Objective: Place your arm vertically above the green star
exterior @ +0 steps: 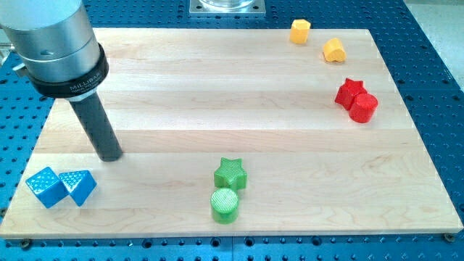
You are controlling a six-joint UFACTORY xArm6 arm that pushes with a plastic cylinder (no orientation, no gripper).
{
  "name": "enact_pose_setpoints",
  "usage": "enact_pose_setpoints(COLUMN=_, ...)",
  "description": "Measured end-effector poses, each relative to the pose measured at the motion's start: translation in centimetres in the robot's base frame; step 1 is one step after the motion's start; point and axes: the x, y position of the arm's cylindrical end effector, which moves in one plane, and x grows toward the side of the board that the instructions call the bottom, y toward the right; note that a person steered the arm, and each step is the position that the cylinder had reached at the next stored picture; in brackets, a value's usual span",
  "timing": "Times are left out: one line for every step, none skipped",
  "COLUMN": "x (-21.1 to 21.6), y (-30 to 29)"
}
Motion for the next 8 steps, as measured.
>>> enact_pose_setpoints(x=0.0, y=0.0)
enact_pose_setpoints(x=0.0, y=0.0)
enact_pose_setpoints(x=-1.4, y=2.5)
enact_pose_setpoints(x=-5.3, y=8.2)
enact_pose_setpoints(x=-7.5, y=16.2)
enact_pose_setpoints(x=-7.3, y=24.6)
enact_pose_setpoints(x=-5.2, y=29.3)
enact_pose_setpoints(x=-4.6, y=27.6)
